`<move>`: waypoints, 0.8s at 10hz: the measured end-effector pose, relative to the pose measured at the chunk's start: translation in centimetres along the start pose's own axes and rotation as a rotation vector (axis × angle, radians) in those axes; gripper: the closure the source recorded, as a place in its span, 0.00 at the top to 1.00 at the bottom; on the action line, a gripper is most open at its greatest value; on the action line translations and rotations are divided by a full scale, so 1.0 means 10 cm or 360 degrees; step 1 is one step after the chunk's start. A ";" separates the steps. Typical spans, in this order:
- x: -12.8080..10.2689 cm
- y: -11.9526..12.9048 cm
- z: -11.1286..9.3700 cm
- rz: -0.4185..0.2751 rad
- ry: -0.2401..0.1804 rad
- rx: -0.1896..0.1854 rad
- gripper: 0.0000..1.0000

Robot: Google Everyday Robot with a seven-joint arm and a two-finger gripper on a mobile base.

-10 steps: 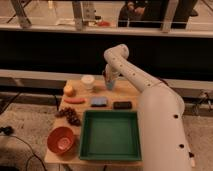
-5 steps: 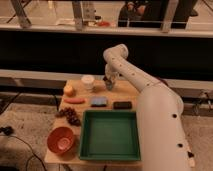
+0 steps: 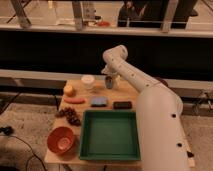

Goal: Stack cups into tray

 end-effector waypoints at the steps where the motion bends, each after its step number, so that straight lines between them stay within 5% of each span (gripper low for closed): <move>1: -0.02 -0.01 0.00 -0.0001 -0.0004 0.0004 0.80; 8: 0.01 0.22 -0.28 0.0089 -0.0042 0.0060 0.80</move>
